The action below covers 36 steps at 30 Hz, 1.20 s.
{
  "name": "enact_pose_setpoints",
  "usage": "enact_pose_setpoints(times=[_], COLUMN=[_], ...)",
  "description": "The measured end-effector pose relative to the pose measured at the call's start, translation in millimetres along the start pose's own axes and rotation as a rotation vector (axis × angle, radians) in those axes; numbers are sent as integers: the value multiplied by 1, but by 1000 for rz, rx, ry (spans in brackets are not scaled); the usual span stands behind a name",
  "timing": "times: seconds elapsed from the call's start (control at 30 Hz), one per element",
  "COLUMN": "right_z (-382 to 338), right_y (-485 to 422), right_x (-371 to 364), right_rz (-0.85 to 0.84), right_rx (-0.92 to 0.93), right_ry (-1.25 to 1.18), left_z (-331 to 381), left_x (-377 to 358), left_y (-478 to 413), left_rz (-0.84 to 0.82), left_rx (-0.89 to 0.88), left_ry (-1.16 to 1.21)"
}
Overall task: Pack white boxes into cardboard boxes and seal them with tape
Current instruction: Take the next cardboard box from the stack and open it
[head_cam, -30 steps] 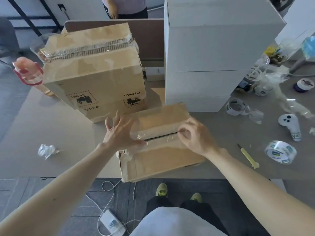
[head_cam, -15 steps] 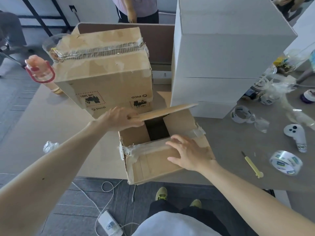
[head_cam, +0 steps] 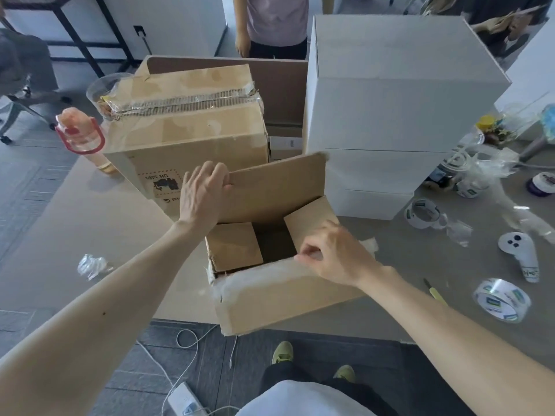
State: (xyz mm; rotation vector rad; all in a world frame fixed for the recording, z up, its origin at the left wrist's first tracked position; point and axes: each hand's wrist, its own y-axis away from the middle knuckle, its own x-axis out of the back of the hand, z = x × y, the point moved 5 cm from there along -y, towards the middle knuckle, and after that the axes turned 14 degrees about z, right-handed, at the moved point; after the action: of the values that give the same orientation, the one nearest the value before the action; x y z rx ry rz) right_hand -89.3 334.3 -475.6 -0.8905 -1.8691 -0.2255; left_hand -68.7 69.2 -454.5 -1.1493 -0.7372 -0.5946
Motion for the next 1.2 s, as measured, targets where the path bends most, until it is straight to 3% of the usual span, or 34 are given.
enact_pose_setpoints(times=[0.2,0.37,0.5,0.67,0.83,1.03,1.2], right_z=[-19,-10,11,45,31,27,37], right_y=[43,94,124,133,87,19,4], right_x=[39,30,1,-39,-49,-96,-111], right_rz=[-395,-519,-492,-430,-195,-381,-389], right_rx=[-164,-276,-306,-229,-99,67,88], right_ry=[-224,-280,-182,62,163,533,715], left_z=[14,30,41,46,46,50,50], left_x=[-14,-33,-53,-64,-71,-83,-91], left_y=[24,64,94,110,116,124,130], left_rz=[-171,-307,-460,-508,-565,-657,-723], left_rx=[44,73,92,159,134,62,38], left_ry=[6,-38,-65,-81,-124,-224,-282])
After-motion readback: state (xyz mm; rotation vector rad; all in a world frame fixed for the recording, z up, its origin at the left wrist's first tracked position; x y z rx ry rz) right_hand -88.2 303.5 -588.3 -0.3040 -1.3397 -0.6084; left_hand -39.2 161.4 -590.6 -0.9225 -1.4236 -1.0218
